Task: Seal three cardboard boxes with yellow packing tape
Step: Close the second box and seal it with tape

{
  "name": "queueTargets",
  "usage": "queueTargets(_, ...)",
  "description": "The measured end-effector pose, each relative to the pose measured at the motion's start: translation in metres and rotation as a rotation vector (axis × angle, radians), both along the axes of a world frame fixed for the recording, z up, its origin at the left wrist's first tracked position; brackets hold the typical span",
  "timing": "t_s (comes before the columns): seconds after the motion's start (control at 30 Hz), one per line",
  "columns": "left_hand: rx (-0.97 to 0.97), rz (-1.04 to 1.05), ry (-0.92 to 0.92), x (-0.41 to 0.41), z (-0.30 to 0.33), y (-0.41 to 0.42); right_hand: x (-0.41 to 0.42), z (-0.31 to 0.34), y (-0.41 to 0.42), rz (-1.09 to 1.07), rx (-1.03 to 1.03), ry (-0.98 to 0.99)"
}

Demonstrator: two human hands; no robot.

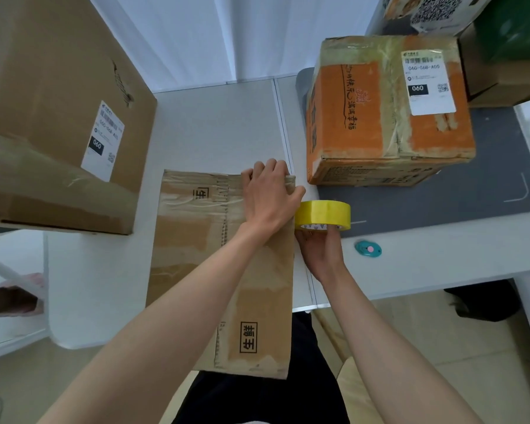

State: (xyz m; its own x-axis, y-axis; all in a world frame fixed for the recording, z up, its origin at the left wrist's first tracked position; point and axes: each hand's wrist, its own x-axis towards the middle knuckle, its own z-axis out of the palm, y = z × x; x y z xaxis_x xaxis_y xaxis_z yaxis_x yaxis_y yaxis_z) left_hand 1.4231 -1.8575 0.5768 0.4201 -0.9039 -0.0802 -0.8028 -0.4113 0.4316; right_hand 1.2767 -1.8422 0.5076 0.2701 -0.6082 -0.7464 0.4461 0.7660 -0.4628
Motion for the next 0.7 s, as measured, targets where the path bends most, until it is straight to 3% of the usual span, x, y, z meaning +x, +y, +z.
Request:
queueTargets(0.2, -0.044, 0.016, 0.048, 0.013, 0.019, 0.011, 0.020, 0.017, 0.009, 0.238, -0.031, 0.163)
queueTargets(0.33, -0.126, 0.026, 0.174, 0.031, 0.051, 0.011, 0.028, 0.063, 0.006, 0.190, -0.193, 0.251)
queueTargets(0.4, -0.150, 0.055, 0.314, 0.043, 0.073, 0.009, 0.033, 0.098, -0.002, 0.148, -0.366, 0.382)
queueTargets(0.5, -0.236, 0.165, 0.702, 0.067, 0.097, 0.013, 0.048, 0.152, -0.017, 0.201, -0.628, 0.590)
queueTargets(0.57, -0.325, 0.232, 0.953, 0.083, 0.099, 0.024, 0.064, 0.175, -0.019, 0.338, -0.816, 0.769)
queueTargets(0.7, -0.293, 0.402, 1.161, 0.112, 0.083, 0.053, 0.100, 0.187, -0.011, 0.700, -1.017, 1.125)
